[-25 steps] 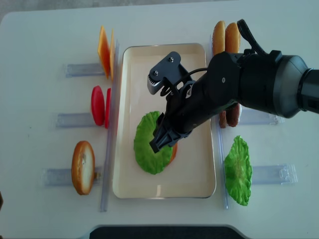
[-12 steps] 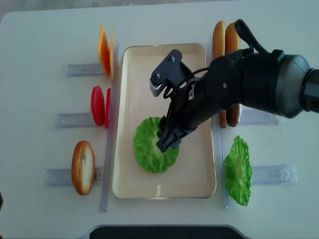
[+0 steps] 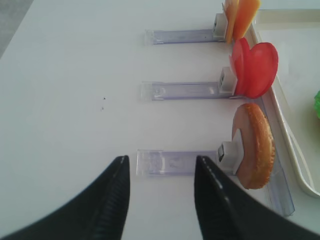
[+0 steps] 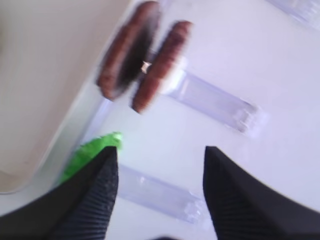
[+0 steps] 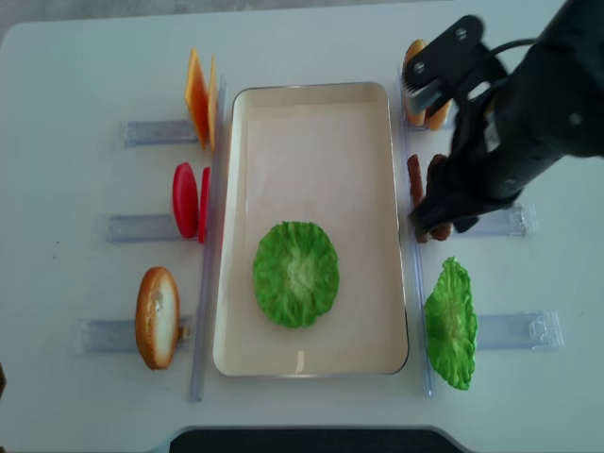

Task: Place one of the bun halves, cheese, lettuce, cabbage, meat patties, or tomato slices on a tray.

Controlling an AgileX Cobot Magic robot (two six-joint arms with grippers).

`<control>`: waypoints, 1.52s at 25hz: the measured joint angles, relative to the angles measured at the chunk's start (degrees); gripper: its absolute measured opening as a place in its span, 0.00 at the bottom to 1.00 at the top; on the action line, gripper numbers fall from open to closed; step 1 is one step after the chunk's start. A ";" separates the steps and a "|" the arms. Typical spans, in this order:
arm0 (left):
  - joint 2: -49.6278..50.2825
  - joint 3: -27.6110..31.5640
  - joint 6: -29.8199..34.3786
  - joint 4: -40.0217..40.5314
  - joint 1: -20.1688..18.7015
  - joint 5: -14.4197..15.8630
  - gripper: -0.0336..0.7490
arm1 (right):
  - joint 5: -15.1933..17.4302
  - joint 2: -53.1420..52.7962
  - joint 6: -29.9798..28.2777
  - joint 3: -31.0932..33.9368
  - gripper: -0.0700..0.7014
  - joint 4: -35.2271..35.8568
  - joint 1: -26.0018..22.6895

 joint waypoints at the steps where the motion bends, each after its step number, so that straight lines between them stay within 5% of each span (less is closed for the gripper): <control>1: 0.00 0.00 0.00 0.00 0.00 0.00 0.46 | 2.14 -1.65 0.00 0.00 0.56 -0.13 -2.95; 5: 0.00 0.00 0.00 0.00 0.00 0.00 0.46 | 7.37 -8.10 -0.96 0.00 0.56 -0.78 -15.29; 9: 0.00 0.00 0.00 0.00 0.00 0.00 0.46 | 8.21 -14.96 -3.52 0.00 0.56 -1.34 -28.60; 13: 0.00 0.00 0.00 0.00 0.00 0.00 0.46 | 8.43 -20.27 -6.14 0.00 0.56 -1.19 -36.80; 25: 0.00 0.00 0.00 0.00 0.00 0.00 0.46 | 8.59 -37.03 -6.43 1.16 0.56 0.35 -37.98; 38: 0.00 0.00 0.00 0.00 0.00 0.00 0.46 | 8.75 -65.85 -6.35 24.92 0.56 1.88 -37.98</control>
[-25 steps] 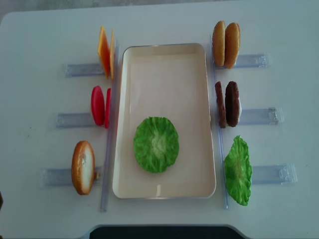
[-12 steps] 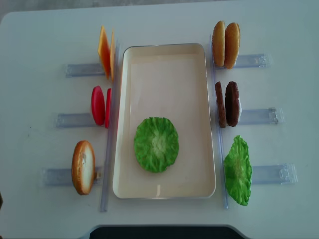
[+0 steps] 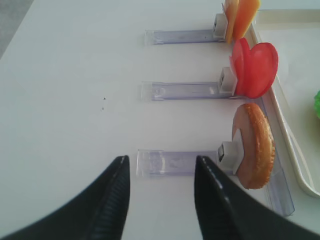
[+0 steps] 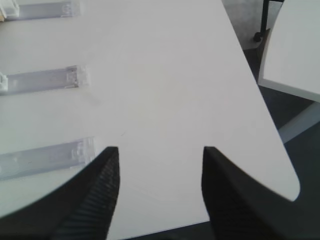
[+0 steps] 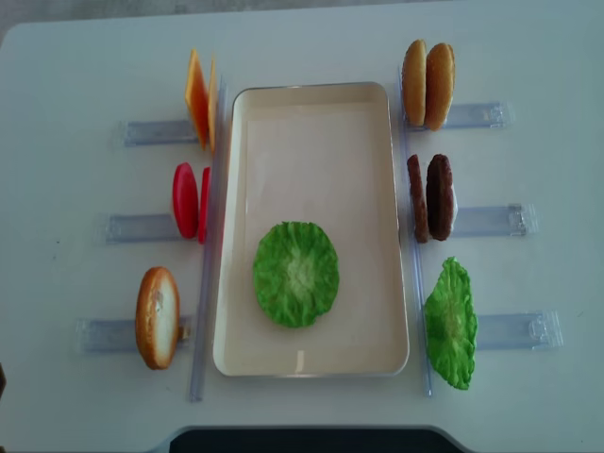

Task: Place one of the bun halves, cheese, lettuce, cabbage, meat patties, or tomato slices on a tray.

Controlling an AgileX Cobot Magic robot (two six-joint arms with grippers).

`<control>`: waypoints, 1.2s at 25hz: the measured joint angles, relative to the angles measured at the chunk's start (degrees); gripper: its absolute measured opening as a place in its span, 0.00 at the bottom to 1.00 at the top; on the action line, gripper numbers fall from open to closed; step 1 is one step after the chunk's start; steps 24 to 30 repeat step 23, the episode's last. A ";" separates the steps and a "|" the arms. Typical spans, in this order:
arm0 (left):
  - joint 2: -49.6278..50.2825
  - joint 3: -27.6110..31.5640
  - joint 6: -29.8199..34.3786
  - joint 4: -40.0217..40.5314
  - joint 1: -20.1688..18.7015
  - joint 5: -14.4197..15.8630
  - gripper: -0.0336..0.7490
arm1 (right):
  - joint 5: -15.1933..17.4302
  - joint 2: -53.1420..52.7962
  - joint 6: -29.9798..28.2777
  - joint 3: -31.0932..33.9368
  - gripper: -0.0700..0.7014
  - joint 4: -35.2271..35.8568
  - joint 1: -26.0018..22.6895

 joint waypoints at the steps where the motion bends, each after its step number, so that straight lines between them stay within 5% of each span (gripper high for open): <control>1: 0.00 0.00 0.00 0.00 0.00 0.00 0.46 | 0.00 -2.32 -0.40 1.70 0.56 0.97 0.00; 9: 0.00 0.00 0.00 0.00 0.00 0.00 0.46 | -2.03 -13.90 -4.42 5.95 0.55 5.73 0.00; 15: 0.00 0.00 0.00 0.00 0.00 0.00 0.46 | -4.60 -14.23 -4.42 7.69 0.55 5.73 0.00; 30: 0.00 0.00 0.00 0.00 0.00 0.00 0.46 | -4.92 -14.23 -4.42 7.69 0.55 5.73 0.00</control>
